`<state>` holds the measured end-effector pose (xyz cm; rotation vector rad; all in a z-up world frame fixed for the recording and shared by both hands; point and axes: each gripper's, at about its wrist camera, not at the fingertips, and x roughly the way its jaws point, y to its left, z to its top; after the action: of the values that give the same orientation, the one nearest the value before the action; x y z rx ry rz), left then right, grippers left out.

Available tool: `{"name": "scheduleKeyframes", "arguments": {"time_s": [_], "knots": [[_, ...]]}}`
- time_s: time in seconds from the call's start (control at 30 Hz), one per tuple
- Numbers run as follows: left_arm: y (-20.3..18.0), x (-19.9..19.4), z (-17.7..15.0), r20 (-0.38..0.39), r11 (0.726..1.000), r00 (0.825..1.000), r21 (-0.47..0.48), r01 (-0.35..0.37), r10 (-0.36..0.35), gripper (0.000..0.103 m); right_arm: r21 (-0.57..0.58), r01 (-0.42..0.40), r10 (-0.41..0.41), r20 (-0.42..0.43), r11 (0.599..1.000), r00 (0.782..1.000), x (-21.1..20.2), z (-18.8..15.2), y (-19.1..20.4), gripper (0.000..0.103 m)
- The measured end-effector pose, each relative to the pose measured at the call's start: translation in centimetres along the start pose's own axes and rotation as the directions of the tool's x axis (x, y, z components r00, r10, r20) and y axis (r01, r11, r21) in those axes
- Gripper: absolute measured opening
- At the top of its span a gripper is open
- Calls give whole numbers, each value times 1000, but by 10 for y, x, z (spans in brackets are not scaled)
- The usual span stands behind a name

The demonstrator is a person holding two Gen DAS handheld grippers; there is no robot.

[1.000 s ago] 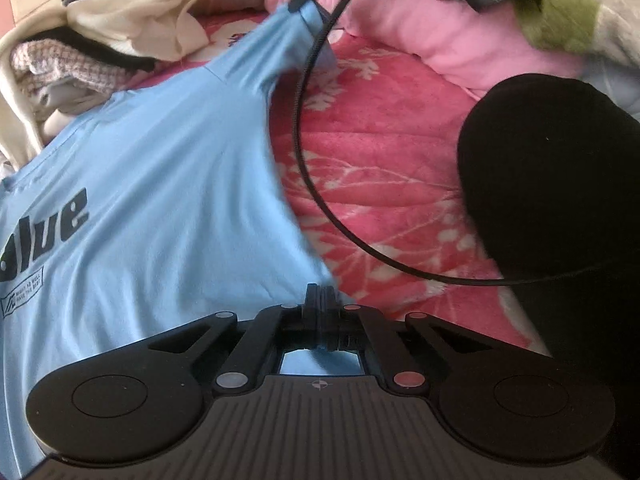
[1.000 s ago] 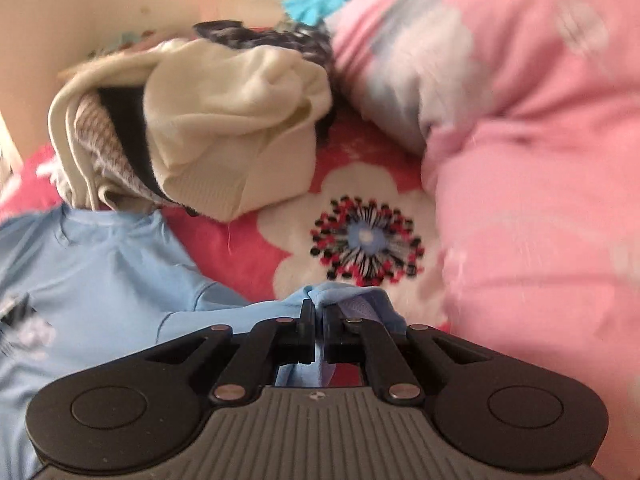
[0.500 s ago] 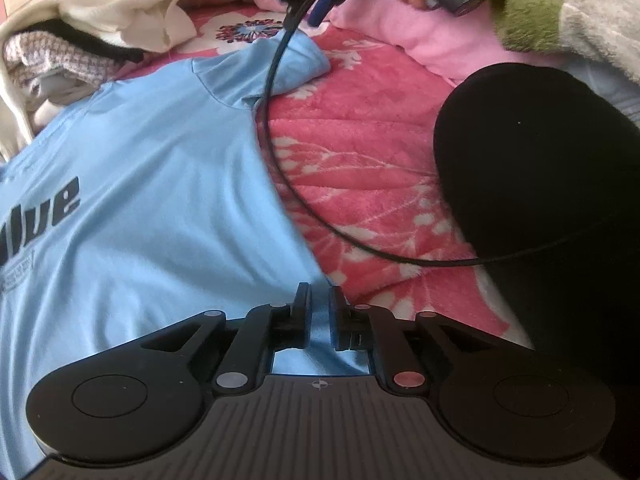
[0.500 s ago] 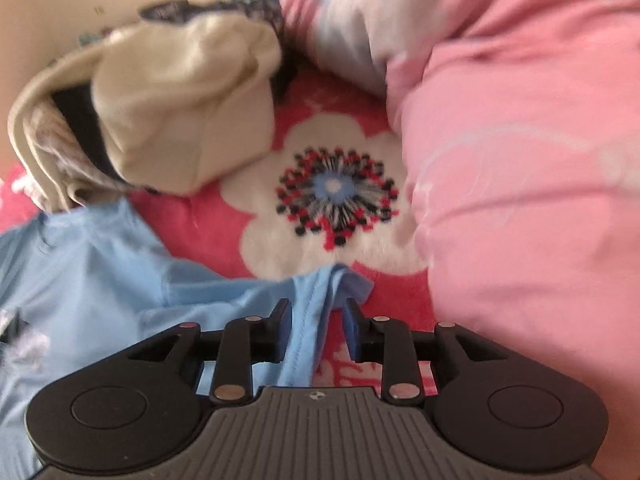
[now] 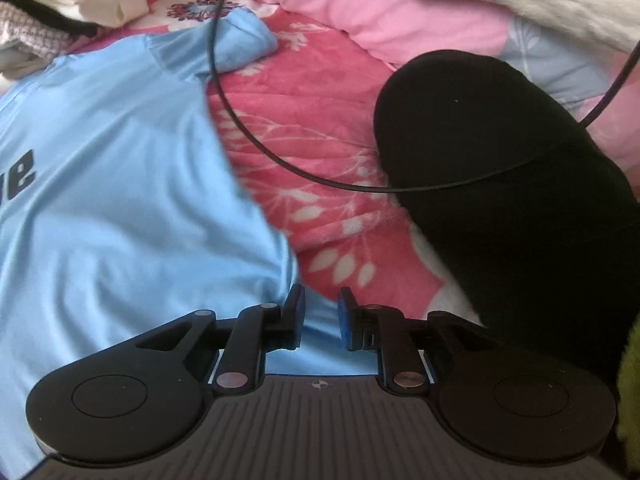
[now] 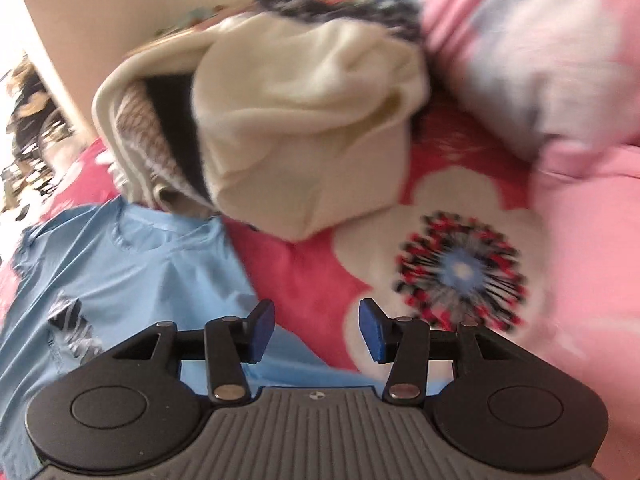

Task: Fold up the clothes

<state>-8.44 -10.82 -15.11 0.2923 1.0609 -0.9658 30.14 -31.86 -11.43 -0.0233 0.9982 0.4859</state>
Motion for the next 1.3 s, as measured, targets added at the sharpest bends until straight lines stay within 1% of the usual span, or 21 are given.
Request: {"name": "scheduleKeyframes", "arguments": {"time_s": [0.1, 0.2, 0.27, 0.33, 0.43, 0.47, 0.5, 0.53, 0.57, 0.6, 0.67, 0.77, 0.83, 0.9, 0.97, 1.03, 1.1, 1.17, 1.2, 1.27, 1.3], "knots": [[24, -13, 0, 7, 999, 1000, -30, 20, -19, 19, -2, -76, 76, -23, 997, 997, 20, 7, 0, 50], [55, -25, 5, 24, 991, 998, -118, 64, -62, 21, 11, -185, 186, -35, 983, 982, 36, 15, 7, 50], [75, -31, 12, 22, 982, 998, -177, 65, -62, 22, -13, -226, 226, -40, 974, 973, 48, 23, 17, 49], [91, -35, 22, -39, 982, 998, -184, 38, -46, 22, -43, -253, 251, -41, 967, 967, 61, 31, 27, 49], [104, -36, 42, -167, 995, 986, -97, -12, -4, 25, -36, -251, 249, -62, 967, 967, 90, 40, 34, 49], [108, -35, 48, -203, 998, 979, -65, -19, 6, 26, -38, -247, 243, -88, 968, 966, 99, 39, 36, 44], [110, -30, 53, -212, 998, 977, -55, -10, -2, 26, -40, -242, 237, -114, 969, 965, 108, 38, 38, 37], [112, -24, 57, -220, 999, 975, -45, -1, -9, 26, -43, -238, 230, -139, 970, 963, 117, 37, 40, 20], [114, -19, 61, -226, 999, 974, -39, 10, -18, 26, -77, -219, 207, -139, 973, 968, 118, 35, 44, 7], [116, -14, 62, -210, 998, 977, -53, 24, -34, 26, -116, -218, 202, -132, 969, 970, 115, 34, 49, 3], [121, -4, 62, -146, 995, 988, -96, 35, -49, 26, -190, -173, 160, -81, 966, 984, 102, 35, 62, 3], [122, 5, 53, -91, 993, 996, -114, -26, 15, 26, -322, -57, 73, 37, 945, 997, 87, 37, 84, 3], [118, 3, 49, -57, 995, 998, -89, -39, 34, 27, -367, -15, 38, 55, 930, 998, 95, 36, 96, 3], [111, 2, 47, -41, 996, 997, -52, -72, 69, 27, -408, 39, -13, 67, 912, 998, 109, 29, 101, 4], [107, 5, 45, -29, 994, 995, -62, -93, 91, 29, -446, 93, -63, 81, 890, 995, 123, 23, 106, 7], [105, 8, 43, -9, 991, 994, -84, -106, 105, 31, -375, 98, -59, 114, 922, 992, 113, 25, 94, 14], [104, 9, 42, 17, 988, 993, -102, -117, 119, 33, -248, 66, -27, 158, 966, 987, 90, 33, 74, 16], [102, 10, 40, 43, 984, 990, -128, -125, 132, 34, -153, 46, -22, 158, 987, 987, 64, 37, 52, 17], [101, 10, 39, 54, 982, 989, -141, -129, 138, 35, -105, 37, -20, 157, 994, 987, 51, 39, 41, 20], [103, 8, 39, 64, 975, 988, -180, -127, 141, 37, -29, 60, -56, 122, 998, 991, 27, 39, 18, 39], [103, 8, 39, 63, 974, 988, -187, -126, 140, 37, 8, 54, -55, 97, 998, 994, 17, 36, 6, 42]]}}
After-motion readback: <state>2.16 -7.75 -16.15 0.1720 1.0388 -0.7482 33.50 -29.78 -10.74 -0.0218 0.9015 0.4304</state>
